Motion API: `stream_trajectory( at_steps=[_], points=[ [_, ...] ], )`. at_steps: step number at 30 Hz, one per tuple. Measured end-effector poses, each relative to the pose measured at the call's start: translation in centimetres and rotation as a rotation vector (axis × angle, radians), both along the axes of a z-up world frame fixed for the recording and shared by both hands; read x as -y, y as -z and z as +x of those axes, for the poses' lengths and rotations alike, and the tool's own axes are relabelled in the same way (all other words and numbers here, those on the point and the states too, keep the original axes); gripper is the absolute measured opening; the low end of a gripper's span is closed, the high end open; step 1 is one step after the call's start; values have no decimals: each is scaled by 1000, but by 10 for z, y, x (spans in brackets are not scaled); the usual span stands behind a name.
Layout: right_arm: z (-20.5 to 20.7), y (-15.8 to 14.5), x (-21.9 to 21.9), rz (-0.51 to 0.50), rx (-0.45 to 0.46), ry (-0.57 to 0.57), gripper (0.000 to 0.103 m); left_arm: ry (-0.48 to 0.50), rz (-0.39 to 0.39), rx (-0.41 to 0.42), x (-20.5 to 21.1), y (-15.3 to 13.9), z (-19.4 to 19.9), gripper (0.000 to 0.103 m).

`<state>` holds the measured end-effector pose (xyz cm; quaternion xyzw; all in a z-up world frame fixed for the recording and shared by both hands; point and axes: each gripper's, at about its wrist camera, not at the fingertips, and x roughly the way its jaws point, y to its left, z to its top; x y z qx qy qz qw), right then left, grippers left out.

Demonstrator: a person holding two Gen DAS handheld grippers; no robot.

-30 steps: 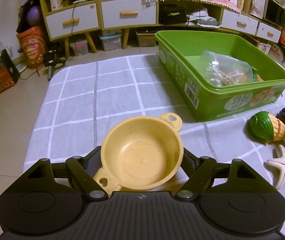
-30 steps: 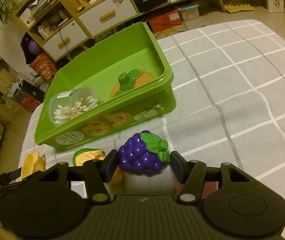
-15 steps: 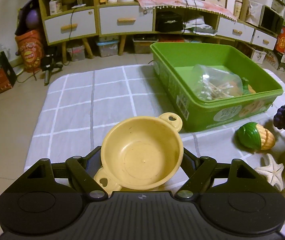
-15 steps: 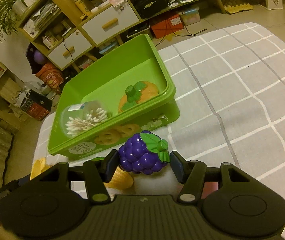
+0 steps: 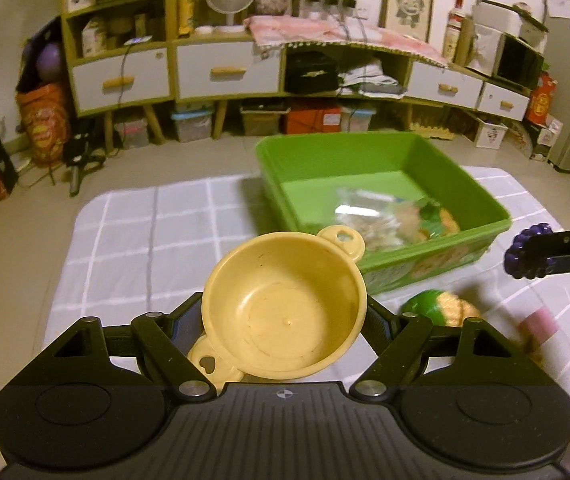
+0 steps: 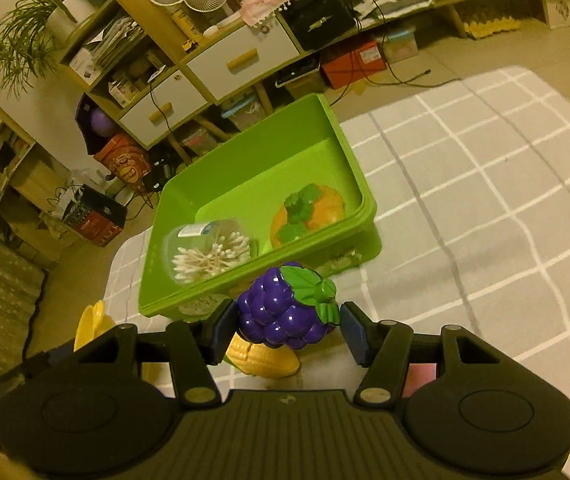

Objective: Organize rigid objects
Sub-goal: 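Carry the pot into the bin with the left tool while the right tool carries the grapes in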

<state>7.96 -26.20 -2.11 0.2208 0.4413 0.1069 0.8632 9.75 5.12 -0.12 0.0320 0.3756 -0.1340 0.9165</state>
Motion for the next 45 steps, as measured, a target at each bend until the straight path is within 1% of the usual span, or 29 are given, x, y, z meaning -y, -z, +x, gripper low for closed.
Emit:
stream_trajectory(
  at_steps=[7, 12, 15, 19, 24, 27, 29, 32, 36, 40, 45],
  points=[
    [22, -22, 0, -15, 40, 6, 35, 51, -28, 40, 37, -23, 24, 81],
    [49, -28, -4, 0, 59, 21, 35, 57, -3, 63, 62, -26, 55, 81],
    [69, -23, -8, 8, 56, 22, 35, 50, 21, 64, 74, -22, 76, 81],
    [94, -14, -14, -17, 57, 20, 35, 29, 70, 45, 89, -10, 103, 81],
    [121, -1, -21, -34, 53, 18, 35, 17, 71, 9, 95, 4, 128, 81],
    [132, 6, -26, -63, 49, 12, 35, 37, 96, -9, 97, 10, 134, 81],
    [138, 11, -29, -94, 49, 8, 35, 41, 108, -36, 99, 15, 141, 81],
    [147, 18, -34, -134, 47, 1, 35, 23, 99, -75, 96, 21, 150, 81],
    [153, 25, -42, -177, 47, -13, 35, 3, 83, -100, 92, 27, 156, 81],
    [157, 31, -50, -210, 48, -28, 35, 4, 96, -106, 94, 32, 159, 81],
    [160, 32, -58, -255, 60, -39, 35, 5, 102, -100, 93, 36, 157, 82]
  ],
)
